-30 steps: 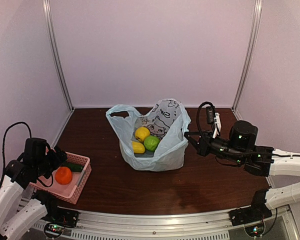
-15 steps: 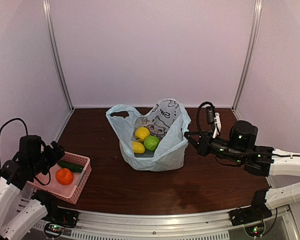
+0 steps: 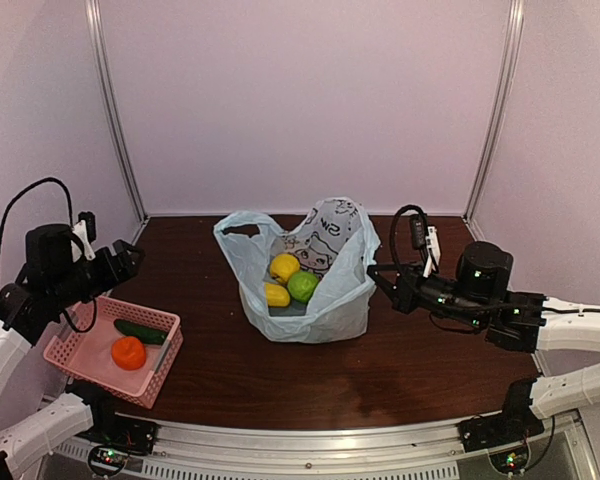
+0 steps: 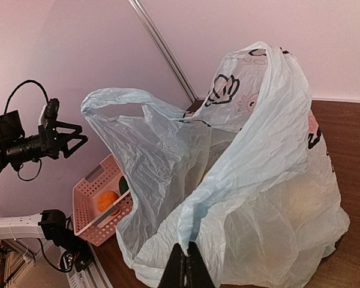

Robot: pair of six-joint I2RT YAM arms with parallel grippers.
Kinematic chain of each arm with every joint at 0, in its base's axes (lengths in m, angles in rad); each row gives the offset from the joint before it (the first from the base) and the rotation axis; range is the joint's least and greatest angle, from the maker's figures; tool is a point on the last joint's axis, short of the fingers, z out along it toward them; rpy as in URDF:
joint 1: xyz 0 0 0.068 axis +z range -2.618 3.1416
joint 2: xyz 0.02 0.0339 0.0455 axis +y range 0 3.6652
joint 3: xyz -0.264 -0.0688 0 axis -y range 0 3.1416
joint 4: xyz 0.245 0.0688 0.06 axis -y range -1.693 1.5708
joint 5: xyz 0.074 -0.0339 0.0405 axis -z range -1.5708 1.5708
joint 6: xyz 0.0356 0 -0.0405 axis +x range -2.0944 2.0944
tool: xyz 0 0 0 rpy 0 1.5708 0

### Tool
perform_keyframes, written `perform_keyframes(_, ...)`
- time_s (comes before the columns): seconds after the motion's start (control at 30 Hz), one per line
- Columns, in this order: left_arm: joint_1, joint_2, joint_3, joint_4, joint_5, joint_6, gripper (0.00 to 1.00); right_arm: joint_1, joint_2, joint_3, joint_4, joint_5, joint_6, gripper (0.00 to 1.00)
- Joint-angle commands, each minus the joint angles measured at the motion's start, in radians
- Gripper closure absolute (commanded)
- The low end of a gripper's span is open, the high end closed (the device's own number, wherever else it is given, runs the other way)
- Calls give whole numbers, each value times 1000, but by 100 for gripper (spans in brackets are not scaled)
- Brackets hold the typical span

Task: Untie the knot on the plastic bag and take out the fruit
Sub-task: Place the fake fruit in the bin.

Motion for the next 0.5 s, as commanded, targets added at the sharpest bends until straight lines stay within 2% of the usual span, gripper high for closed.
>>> perform_keyframes(0.0, 2, 90, 103, 171, 219, 124, 13, -7, 16, 39, 3, 2, -23, 100)
perform_keyframes(0.2, -114, 215, 273, 219, 242, 185, 15, -7, 56, 92, -23, -21, -54, 100)
perform_keyframes(0.33, -315, 329, 388, 233, 170, 232, 15, -6, 67, 97, -12, -26, -46, 100)
perform_keyframes(0.47, -460, 442, 491, 269, 154, 270, 15, -6, 63, 88, -7, -18, -37, 100)
